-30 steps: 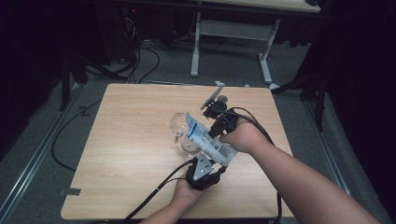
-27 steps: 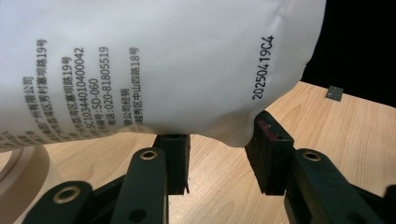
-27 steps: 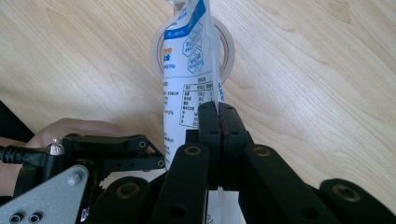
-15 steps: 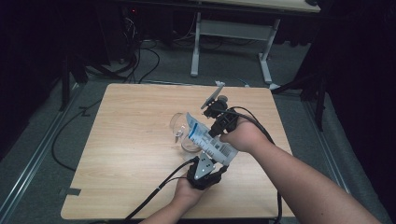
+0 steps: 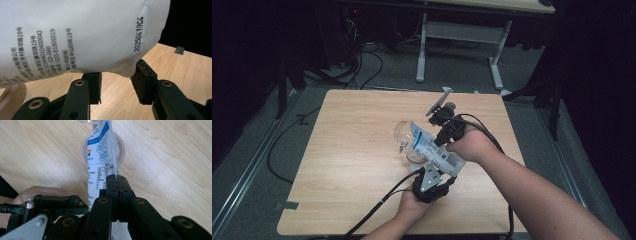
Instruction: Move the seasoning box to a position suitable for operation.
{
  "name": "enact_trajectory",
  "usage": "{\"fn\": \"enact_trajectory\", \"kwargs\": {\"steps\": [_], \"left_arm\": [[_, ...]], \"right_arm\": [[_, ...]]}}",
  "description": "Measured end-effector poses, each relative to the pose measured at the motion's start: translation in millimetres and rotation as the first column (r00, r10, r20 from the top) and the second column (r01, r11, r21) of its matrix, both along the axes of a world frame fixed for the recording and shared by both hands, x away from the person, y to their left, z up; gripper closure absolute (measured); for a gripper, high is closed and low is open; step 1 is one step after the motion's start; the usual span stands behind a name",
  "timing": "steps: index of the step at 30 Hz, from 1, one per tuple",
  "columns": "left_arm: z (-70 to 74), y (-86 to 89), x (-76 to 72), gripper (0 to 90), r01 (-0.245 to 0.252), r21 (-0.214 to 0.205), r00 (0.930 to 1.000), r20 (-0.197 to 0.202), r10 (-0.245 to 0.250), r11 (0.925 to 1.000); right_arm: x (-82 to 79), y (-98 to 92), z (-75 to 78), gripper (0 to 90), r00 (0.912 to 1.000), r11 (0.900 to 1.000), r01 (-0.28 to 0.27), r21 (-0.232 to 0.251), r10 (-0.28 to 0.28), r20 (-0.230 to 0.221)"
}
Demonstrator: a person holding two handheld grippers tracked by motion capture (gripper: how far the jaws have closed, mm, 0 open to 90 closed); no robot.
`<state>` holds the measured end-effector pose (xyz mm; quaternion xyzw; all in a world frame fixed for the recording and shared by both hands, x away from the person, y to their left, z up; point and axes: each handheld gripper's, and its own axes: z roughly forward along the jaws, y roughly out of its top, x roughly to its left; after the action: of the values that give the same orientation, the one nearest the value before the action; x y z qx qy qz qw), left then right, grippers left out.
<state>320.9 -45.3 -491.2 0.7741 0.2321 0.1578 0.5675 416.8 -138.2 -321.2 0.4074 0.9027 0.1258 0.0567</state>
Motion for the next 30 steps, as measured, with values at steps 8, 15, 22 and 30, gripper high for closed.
{"fn": "enact_trajectory", "kwargs": {"steps": [8,15,22,30], "left_arm": [[0.3,-0.9,0.3,62.3,0.004,-0.003,1.0,-0.002,-0.004,1.0],[0.6,-0.8,0.7,62.3,0.005,-0.004,1.0,-0.003,-0.005,1.0],[2.4,-0.8,1.6,62.3,0.006,-0.005,1.0,-0.002,-0.006,1.0],[4.6,-1.3,3.5,62.3,0.005,-0.009,1.0,-0.001,-0.005,0.9999]], "right_arm": [[0.4,-1.5,0.6,90.0,1.0,1.0,0.0,-0.001,0.0,0.001],[0.3,-1.2,0.9,90.0,1.0,1.0,0.0,-0.001,0.0,0.004],[0.5,-1.0,2.3,90.0,1.0,1.0,0.001,-0.001,-0.001,0.004],[1.3,-1.0,5.3,90.0,0.9999,1.0,-0.002,-0.002,0.002,0.014]]}}
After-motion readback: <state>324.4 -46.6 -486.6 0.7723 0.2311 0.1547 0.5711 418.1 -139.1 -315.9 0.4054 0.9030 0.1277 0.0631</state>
